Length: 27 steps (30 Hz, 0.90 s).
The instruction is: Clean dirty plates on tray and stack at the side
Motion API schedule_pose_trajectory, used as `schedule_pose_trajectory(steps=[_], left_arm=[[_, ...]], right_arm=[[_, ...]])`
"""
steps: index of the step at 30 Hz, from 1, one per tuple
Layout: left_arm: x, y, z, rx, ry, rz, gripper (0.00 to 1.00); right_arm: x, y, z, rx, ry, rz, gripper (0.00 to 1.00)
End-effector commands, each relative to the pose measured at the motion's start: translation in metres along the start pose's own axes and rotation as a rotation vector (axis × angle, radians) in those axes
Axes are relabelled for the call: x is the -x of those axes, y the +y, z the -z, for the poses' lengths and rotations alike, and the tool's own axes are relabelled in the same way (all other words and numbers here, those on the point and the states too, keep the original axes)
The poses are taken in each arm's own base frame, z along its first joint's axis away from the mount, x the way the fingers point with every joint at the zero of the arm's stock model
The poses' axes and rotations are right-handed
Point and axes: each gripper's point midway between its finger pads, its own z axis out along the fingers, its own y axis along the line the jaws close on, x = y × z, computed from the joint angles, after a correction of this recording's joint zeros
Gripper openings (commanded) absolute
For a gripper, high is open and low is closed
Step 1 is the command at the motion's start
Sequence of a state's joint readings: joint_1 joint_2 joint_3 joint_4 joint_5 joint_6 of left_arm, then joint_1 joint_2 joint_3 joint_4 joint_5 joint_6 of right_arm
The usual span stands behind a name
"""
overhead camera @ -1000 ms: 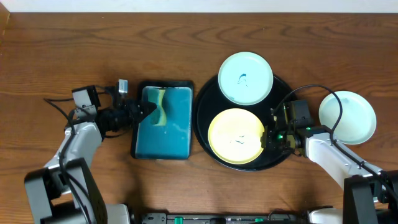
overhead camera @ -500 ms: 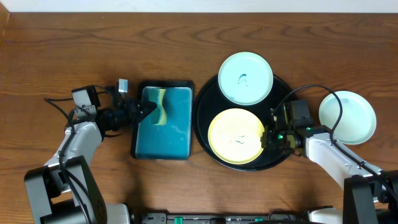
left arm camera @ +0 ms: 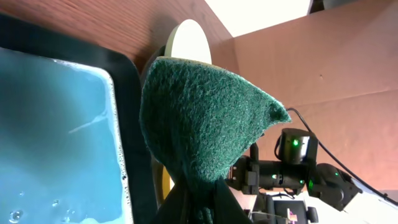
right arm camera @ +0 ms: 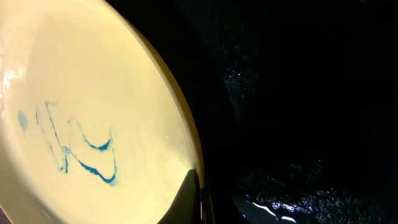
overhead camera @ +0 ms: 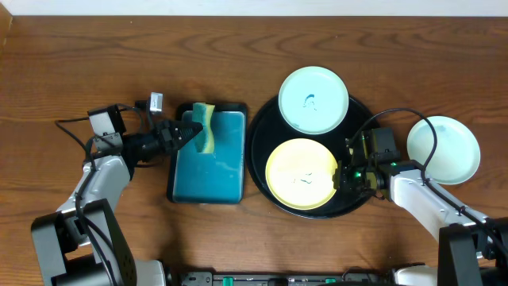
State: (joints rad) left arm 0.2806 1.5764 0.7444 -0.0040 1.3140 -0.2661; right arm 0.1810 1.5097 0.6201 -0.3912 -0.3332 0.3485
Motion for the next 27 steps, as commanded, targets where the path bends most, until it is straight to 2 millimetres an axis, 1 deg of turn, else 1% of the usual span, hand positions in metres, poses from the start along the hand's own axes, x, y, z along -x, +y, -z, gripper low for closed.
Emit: schedule_pose_trajectory(steps=[1,4,7,11,27], left_arm=[[-0.002,-0.008,0.001,-0.048,0.011,-0.003,0.07],[-0.001,-0.020,0.002,-0.109,0.021,-0.045,0.07],[-0.002,-0.046,0.007,-0.250,0.053,-0.154,0.08],[0.003,-0.051,0.008,-0.254,0.047,-0.179,0.08],[0.007,-0.057,0.010,-0.257,0.037,-0.236,0.07]], right_arm=[[-0.027,-0.018,-0.010,-0.073,0.079,-0.012,0.01],[-0.027,-0.018,-0.010,-0.073,0.078,-0.012,0.01],[-0.027,-0.018,-0.010,-0.073,0.078,-0.012,0.01],[-0.027,-0.018,-0.010,-0.073,0.079,-0.012,0.01],[-0.027,-0.018,-0.010,-0.073,0.079,-0.012,0.01]])
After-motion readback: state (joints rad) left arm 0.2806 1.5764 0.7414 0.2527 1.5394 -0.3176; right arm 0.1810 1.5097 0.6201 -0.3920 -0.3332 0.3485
